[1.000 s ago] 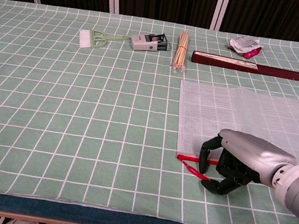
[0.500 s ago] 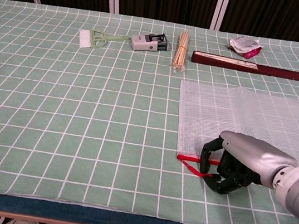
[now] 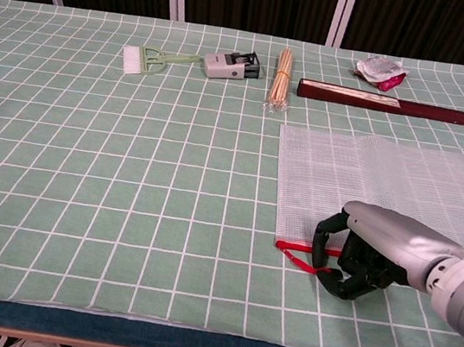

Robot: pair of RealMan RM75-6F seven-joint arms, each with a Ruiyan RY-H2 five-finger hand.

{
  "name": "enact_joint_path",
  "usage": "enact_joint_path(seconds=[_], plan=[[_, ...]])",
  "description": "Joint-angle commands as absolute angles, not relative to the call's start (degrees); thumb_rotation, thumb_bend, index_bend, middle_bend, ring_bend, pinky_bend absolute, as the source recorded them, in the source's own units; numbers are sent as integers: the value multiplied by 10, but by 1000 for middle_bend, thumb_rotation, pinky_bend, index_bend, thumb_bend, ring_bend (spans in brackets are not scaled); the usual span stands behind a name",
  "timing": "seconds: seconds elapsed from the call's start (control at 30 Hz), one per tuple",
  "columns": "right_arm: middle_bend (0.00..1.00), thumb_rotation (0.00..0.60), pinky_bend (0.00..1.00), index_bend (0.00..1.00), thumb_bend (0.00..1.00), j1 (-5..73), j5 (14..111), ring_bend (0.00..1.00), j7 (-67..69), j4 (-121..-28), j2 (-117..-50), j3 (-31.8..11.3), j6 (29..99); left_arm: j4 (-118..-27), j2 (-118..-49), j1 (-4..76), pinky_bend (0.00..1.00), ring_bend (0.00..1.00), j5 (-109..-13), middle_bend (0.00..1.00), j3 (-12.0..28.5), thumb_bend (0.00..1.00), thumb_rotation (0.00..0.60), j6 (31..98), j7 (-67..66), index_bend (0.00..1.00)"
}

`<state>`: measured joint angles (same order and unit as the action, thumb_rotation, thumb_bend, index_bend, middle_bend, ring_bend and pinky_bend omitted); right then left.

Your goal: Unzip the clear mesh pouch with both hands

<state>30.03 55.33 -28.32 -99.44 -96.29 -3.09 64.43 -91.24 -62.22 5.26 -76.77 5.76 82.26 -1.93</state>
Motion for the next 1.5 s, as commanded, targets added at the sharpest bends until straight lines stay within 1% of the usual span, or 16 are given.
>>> enact_joint_path(seconds=[0.03,0.23,0.47,0.7,0.83,1.1,1.17,1.33,1.5], plan=[[1000,600,981,618,532,299,560,1000,-278,-998,-959,-33,646,-912,-622,53,0,0,-768,0,58,2,600,823,-22,0],[1000,600,981,629,546,300,579,1000,-267,-1017,-946,-45,652,-914,-623,55,0,0,-762,0,61,2,600,820,-26,0],[1000,600,981,635,551,309,588,1000,-266,-1050,-924,-73,659,-927,-620,66,0,0,-766,0,65,5,600,814,-42,0],[1000,600,981,636,551,327,578,1000,-273,-1088,-897,-113,660,-975,-605,107,0,0,-785,0,81,36,600,786,-82,1],[1000,600,981,637,552,340,570,1000,-277,-1105,-886,-135,658,-1001,-597,143,0,0,-798,0,97,59,600,762,-116,29],[1000,600,981,638,551,376,533,1000,-295,-1128,-875,-183,651,-1046,-594,225,0,0,-778,0,138,98,600,688,-169,67],[1000,600,981,638,552,387,521,1000,-302,-1131,-872,-194,650,-1052,-597,252,0,0,-766,0,150,104,600,659,-177,84],[1000,600,981,639,551,406,498,1000,-314,-1139,-864,-209,653,-1052,-603,315,0,0,-735,0,172,124,600,590,-188,121],[1000,600,981,642,551,418,479,1000,-319,-1143,-858,-215,658,-1028,-618,382,0,0,-719,0,187,144,600,519,-190,170]])
